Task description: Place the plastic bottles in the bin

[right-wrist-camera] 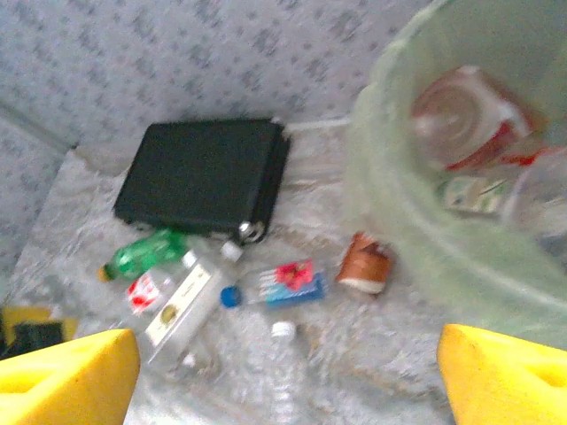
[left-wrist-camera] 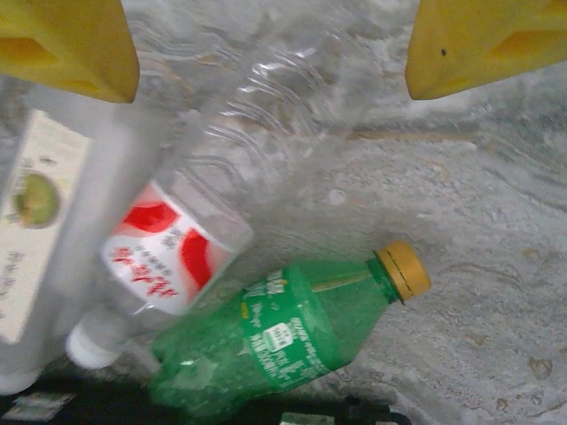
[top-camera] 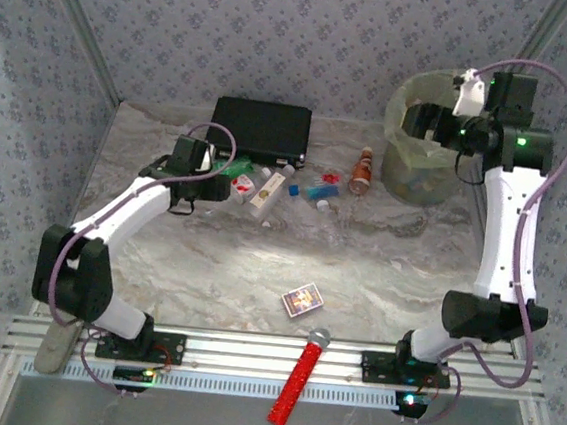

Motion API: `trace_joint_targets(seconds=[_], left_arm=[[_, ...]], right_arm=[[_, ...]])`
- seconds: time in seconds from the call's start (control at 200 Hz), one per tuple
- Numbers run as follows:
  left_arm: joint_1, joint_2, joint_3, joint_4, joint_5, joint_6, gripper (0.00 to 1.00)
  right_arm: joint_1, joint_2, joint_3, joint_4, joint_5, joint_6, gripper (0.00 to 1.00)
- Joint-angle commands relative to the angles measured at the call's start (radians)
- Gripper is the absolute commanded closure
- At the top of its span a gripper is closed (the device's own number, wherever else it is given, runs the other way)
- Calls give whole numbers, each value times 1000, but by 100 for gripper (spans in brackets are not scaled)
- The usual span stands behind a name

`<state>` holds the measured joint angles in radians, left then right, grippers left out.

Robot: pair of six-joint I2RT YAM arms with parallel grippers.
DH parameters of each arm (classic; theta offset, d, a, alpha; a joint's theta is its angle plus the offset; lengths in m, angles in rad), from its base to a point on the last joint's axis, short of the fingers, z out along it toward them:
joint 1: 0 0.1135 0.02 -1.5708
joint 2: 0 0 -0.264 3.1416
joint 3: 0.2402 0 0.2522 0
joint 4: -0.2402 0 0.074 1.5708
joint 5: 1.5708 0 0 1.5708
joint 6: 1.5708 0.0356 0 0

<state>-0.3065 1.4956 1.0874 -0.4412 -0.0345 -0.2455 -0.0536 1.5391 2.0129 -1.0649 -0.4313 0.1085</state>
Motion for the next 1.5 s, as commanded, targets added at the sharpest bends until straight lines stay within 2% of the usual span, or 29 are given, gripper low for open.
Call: trace_joint_targets(seconds=[0.0, 0.18, 0.335, 0.425, 0.535, 0.725, 0.91, 1.094, 1.309, 1.494], left_arm=[[61, 67, 62, 38, 77, 161, 22], [152, 220, 179, 32, 200, 200, 23], [153, 318, 271, 10, 256, 275, 22], [156, 378, 333, -29, 296, 322, 17], [154, 443, 397, -84, 338, 362, 10], [156, 506, 428, -89, 320, 379, 10], [156, 539, 439, -89, 300, 380, 19], [156, 567, 445, -125, 329, 411, 22], [156, 590, 451, -141, 323, 425, 37], [156, 549, 441, -143, 326, 427, 48]], right_arm=[[30, -61, -69, 14, -38, 14, 12], [73, -111, -132, 11, -10, 19, 12], [79, -113, -130, -15, 14, 13, 13], [81, -115, -123, -28, 24, 10, 13], [99, -123, -120, -51, 100, 1, 13], [100, -130, -123, -70, 127, -8, 13], [102, -131, -123, -76, 139, -11, 13], [105, -125, -128, -72, 137, -9, 14], [117, -125, -116, -72, 140, -6, 14], [129, -120, -92, -78, 136, -5, 15]])
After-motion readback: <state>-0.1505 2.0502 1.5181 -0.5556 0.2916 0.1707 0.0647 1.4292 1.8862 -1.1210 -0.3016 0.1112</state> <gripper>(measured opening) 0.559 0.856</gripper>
